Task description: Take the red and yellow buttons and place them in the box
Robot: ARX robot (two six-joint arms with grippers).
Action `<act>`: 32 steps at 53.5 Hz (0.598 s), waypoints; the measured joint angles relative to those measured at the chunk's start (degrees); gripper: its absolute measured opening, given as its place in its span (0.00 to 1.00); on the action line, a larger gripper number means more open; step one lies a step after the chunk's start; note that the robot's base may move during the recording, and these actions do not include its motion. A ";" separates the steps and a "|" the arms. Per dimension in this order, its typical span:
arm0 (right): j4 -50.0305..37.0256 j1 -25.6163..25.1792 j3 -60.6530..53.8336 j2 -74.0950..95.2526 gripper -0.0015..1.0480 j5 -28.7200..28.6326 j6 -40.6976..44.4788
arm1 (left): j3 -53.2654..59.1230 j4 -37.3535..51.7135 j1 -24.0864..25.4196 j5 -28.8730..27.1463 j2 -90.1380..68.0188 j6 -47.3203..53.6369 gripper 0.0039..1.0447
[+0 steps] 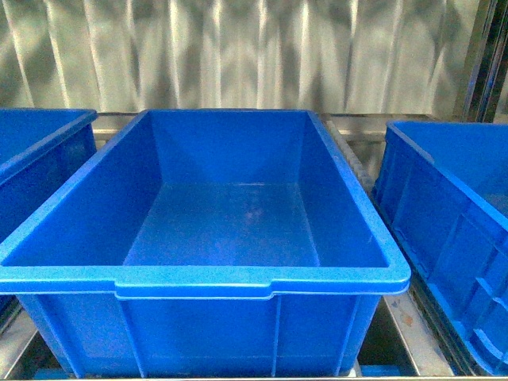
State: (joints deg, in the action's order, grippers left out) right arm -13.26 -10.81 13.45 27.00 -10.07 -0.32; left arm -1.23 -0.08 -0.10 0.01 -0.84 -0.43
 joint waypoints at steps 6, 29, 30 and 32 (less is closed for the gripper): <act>-0.04 1.97 -2.67 -1.92 0.03 1.60 0.02 | -0.02 0.00 0.00 0.00 0.00 -0.02 0.93; 1.42 10.56 -8.85 -10.25 0.03 10.05 0.09 | -0.02 0.00 0.00 0.00 0.00 0.00 0.93; 1.55 10.58 -9.09 -10.73 0.03 10.05 0.09 | 0.00 0.00 0.00 0.00 0.00 0.00 0.93; 1.84 10.64 -9.40 -11.37 0.03 10.05 0.09 | -0.02 0.00 0.00 0.00 0.00 0.00 0.93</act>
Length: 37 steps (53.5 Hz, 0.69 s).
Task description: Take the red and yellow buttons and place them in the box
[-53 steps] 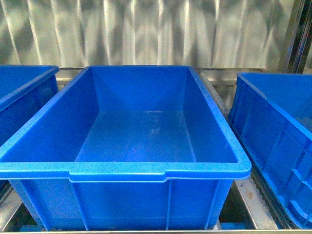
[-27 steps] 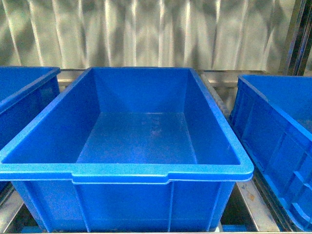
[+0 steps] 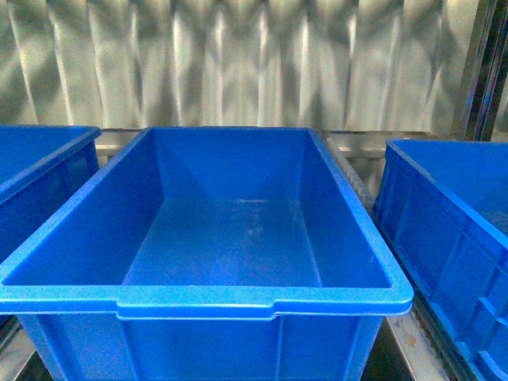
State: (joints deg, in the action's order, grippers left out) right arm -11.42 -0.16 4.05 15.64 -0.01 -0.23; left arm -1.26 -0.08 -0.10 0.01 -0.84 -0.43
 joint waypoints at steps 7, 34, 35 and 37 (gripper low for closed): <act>0.83 0.04 -0.70 -1.62 0.03 0.02 0.00 | 0.00 0.00 0.00 0.00 0.00 0.00 0.93; 11.34 0.09 -2.75 -15.26 0.03 0.02 0.02 | 0.00 0.00 0.00 0.00 0.00 -0.02 0.93; 11.34 0.09 -2.75 -15.28 0.03 0.02 0.00 | 0.00 0.00 0.00 0.00 0.00 0.00 0.93; 11.34 0.11 -2.75 -15.41 0.03 0.04 0.02 | 0.00 0.00 0.00 0.00 0.00 0.00 0.93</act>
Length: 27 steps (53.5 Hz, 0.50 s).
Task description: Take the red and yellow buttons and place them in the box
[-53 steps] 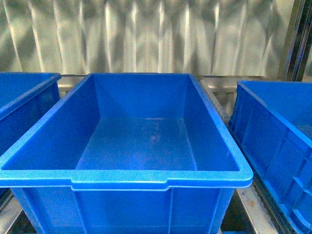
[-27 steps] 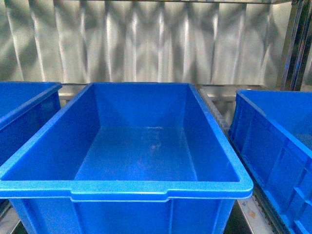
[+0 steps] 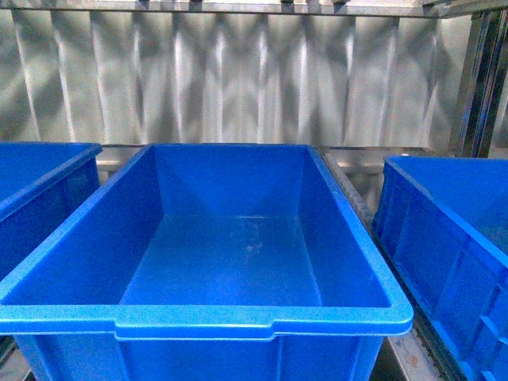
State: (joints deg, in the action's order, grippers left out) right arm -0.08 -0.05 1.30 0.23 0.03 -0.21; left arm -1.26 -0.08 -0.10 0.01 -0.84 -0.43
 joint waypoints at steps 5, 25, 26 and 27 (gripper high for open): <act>0.00 0.00 0.00 0.02 0.03 -0.02 0.00 | 0.00 0.00 0.00 0.00 0.00 0.00 0.93; 0.00 0.00 0.00 0.02 0.06 0.00 0.04 | 0.00 0.00 0.00 0.00 0.00 0.00 0.93; 0.00 0.00 0.00 0.02 0.10 0.00 0.04 | 0.00 0.00 0.00 0.00 0.00 0.00 0.93; 0.00 0.00 0.00 0.02 0.13 0.00 0.04 | 0.00 0.00 0.00 0.00 0.00 0.00 0.93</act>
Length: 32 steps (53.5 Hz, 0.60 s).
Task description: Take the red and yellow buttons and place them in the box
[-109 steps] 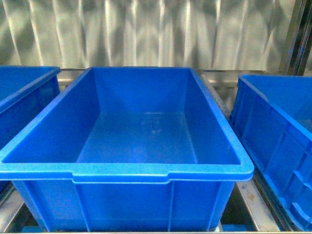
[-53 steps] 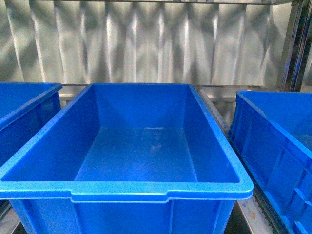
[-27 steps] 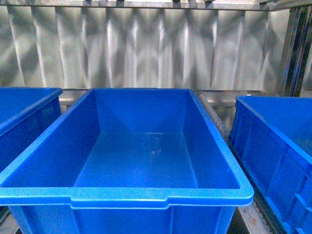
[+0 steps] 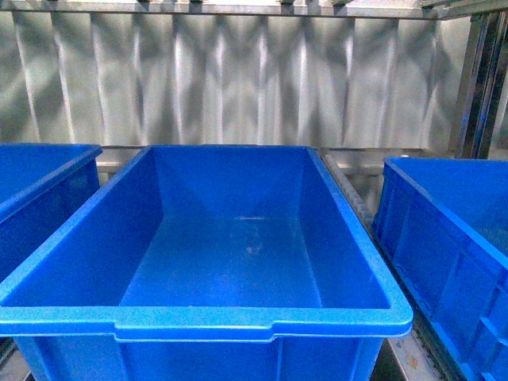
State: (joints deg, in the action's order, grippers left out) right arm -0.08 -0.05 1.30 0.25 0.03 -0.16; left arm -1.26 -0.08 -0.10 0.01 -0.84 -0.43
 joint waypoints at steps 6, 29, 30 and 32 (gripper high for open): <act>0.00 0.00 0.00 0.00 0.30 0.00 0.00 | 0.00 0.00 0.00 0.00 0.00 0.00 0.93; 0.00 0.00 0.00 0.00 0.93 0.00 0.00 | 0.02 0.00 0.00 0.00 0.00 -0.02 0.93; 0.00 0.00 0.00 0.00 0.93 0.00 0.00 | 0.00 0.00 0.00 0.00 0.00 -0.02 0.93; 0.00 0.00 0.00 0.00 0.94 0.00 0.00 | 0.00 0.00 0.00 0.00 0.00 0.00 0.93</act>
State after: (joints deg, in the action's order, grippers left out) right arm -0.08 -0.05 1.30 0.25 0.03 -0.16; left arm -1.26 -0.08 -0.10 0.01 -0.84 -0.43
